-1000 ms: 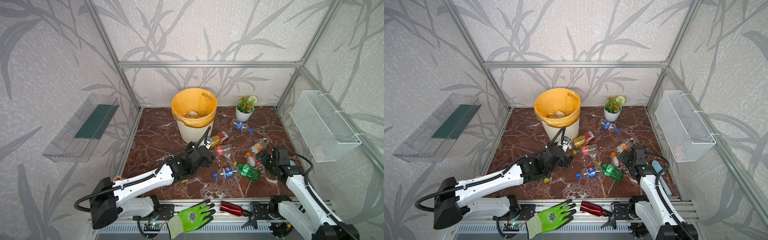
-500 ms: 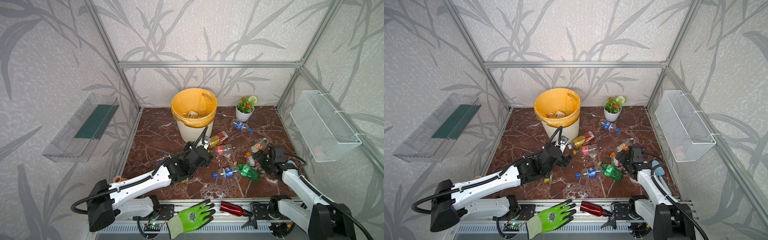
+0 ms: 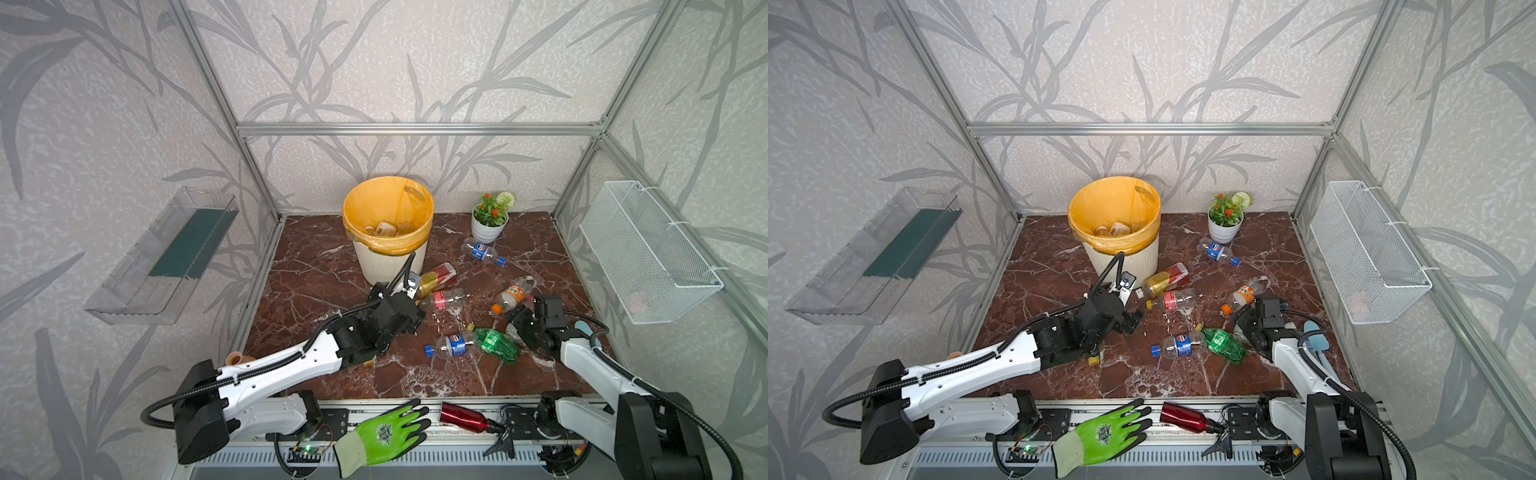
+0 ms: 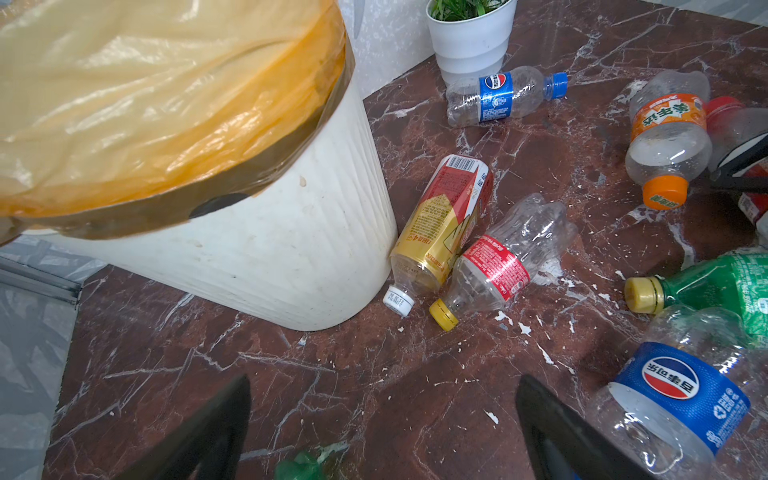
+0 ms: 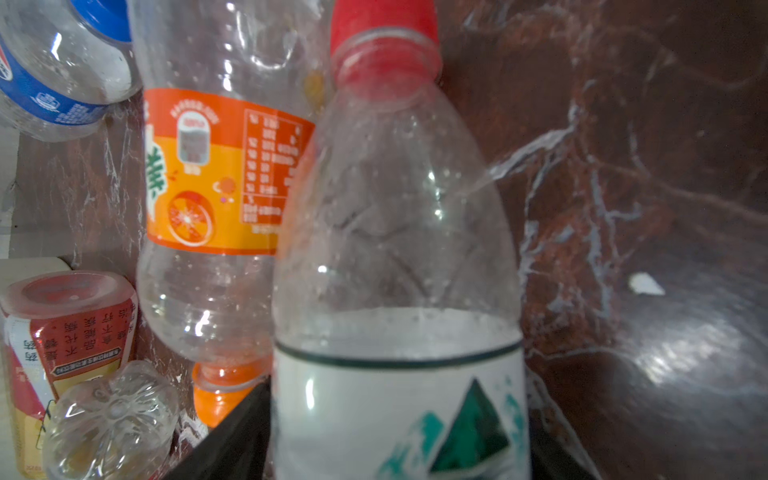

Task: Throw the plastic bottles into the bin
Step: 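Grasp the red-cap bottle with the right gripper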

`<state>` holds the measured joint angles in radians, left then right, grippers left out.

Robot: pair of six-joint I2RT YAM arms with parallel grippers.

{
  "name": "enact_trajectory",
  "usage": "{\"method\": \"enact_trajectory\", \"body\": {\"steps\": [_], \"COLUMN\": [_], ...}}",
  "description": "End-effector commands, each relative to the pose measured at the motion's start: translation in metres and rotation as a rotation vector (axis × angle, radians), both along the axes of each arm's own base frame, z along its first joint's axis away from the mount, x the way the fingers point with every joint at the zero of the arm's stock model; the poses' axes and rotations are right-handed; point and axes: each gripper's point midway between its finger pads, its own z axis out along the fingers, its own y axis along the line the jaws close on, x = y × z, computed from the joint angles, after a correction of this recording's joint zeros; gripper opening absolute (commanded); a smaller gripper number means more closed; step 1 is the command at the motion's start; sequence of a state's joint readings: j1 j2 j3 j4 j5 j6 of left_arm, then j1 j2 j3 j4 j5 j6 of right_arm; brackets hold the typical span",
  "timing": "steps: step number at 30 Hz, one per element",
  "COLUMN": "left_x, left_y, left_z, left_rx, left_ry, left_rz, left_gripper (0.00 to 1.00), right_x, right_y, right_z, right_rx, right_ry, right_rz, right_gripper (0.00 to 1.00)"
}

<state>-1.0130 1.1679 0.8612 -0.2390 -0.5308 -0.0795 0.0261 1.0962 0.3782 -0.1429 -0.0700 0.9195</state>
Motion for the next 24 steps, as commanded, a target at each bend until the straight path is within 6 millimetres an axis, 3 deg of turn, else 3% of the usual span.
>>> {"method": "enact_trajectory", "body": {"steps": [1, 4, 8, 14, 18, 24], "left_x": [-0.001, 0.000, 0.000, 0.003, 0.005, 0.000], "left_y": [0.006, 0.005, 0.004, 0.013, 0.033, 0.085], "left_z": [0.001, 0.001, 0.002, 0.007, 0.016, 0.020], "left_rx": [0.011, 0.011, 0.007, -0.033, -0.112, -0.233], "left_ry": [-0.014, -0.014, -0.016, -0.045, -0.090, -0.135], "left_rz": [0.011, 0.013, 0.012, 0.073, 0.176, 0.374], "left_gripper": [0.99, 0.99, 0.99, 0.99, 0.99, 0.99], "right_x": [-0.002, -0.002, -0.003, 0.000, 0.010, 0.025], "right_y": [-0.005, -0.009, -0.013, -0.016, -0.008, 0.017], "right_z": [0.002, 0.007, 0.021, 0.069, 0.132, 0.270], "right_rx": [-0.030, -0.054, -0.082, -0.127, -0.108, -0.111], "right_ry": [-0.009, -0.020, -0.054, -0.211, -0.464, -0.873], "right_rz": [-0.009, -0.008, -0.011, 0.008, 0.038, 0.143], "right_gripper": [0.72, 0.61, 0.56, 0.54, 0.54, 0.54]}}
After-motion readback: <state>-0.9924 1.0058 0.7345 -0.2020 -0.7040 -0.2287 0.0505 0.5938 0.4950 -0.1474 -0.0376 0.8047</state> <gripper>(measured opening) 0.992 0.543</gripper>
